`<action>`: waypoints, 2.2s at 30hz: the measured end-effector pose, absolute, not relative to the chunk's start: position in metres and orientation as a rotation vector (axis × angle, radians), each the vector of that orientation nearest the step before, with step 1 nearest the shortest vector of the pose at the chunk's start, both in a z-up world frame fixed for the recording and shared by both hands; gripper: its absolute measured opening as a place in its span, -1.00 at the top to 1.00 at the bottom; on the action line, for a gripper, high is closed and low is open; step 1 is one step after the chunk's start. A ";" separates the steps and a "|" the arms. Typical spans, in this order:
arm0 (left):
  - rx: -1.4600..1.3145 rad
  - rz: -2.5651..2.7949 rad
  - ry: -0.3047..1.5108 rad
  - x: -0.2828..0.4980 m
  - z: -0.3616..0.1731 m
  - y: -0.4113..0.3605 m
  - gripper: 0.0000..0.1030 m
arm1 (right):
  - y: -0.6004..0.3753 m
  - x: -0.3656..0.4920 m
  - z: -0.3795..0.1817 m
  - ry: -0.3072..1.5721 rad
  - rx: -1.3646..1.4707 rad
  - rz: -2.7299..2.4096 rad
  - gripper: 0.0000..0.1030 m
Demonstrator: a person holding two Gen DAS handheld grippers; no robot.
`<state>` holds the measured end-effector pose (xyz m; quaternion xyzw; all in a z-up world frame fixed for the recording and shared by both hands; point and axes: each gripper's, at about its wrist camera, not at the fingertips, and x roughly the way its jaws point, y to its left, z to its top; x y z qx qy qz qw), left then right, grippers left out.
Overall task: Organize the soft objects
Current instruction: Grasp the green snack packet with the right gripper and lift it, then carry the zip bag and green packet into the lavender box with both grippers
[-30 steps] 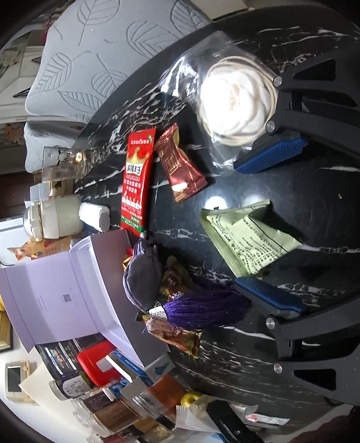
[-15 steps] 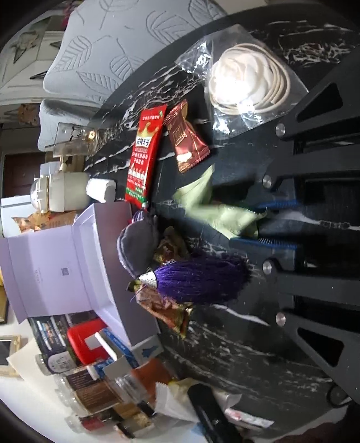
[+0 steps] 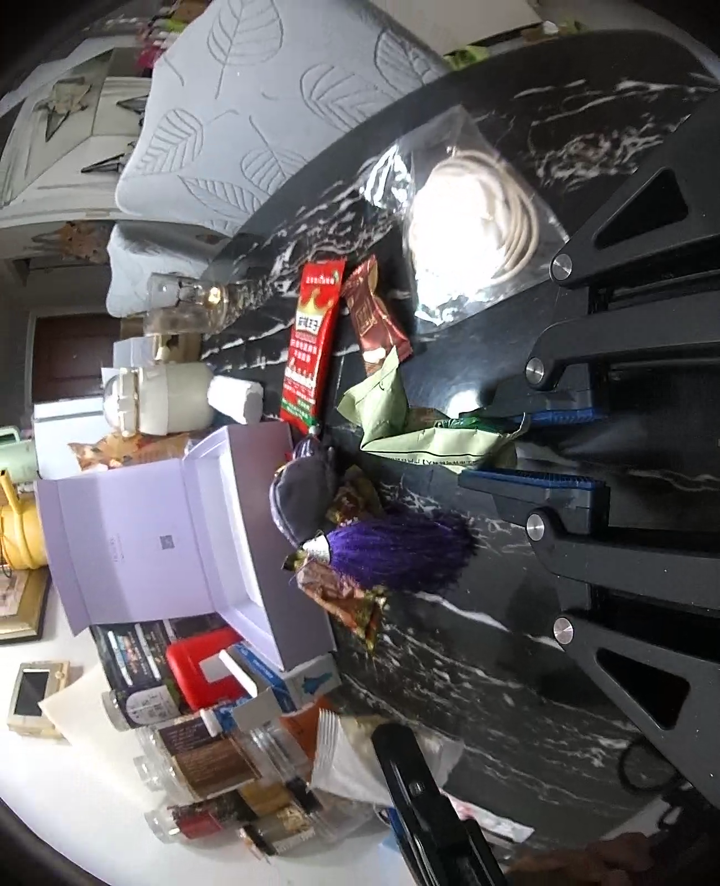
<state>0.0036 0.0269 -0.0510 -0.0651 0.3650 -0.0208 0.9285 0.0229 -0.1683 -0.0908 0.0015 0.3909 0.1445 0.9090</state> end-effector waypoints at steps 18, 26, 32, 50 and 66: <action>-0.053 -0.074 0.587 0.023 0.011 0.006 -0.28 | -0.164 0.017 -0.039 0.703 0.011 0.395 0.73; -0.047 -0.078 0.519 0.046 0.036 0.009 -0.28 | -0.153 0.042 -0.010 0.631 0.003 0.464 0.73; -0.042 -0.068 0.481 0.072 0.053 0.019 -0.28 | -0.143 0.071 0.013 0.579 -0.003 0.512 0.73; -0.047 0.037 0.398 0.171 0.078 0.048 -0.28 | -0.103 0.186 0.043 0.491 -0.039 0.574 0.73; -0.047 0.138 0.545 0.267 0.021 0.068 -0.28 | -0.062 0.284 0.019 0.571 -0.054 0.609 0.73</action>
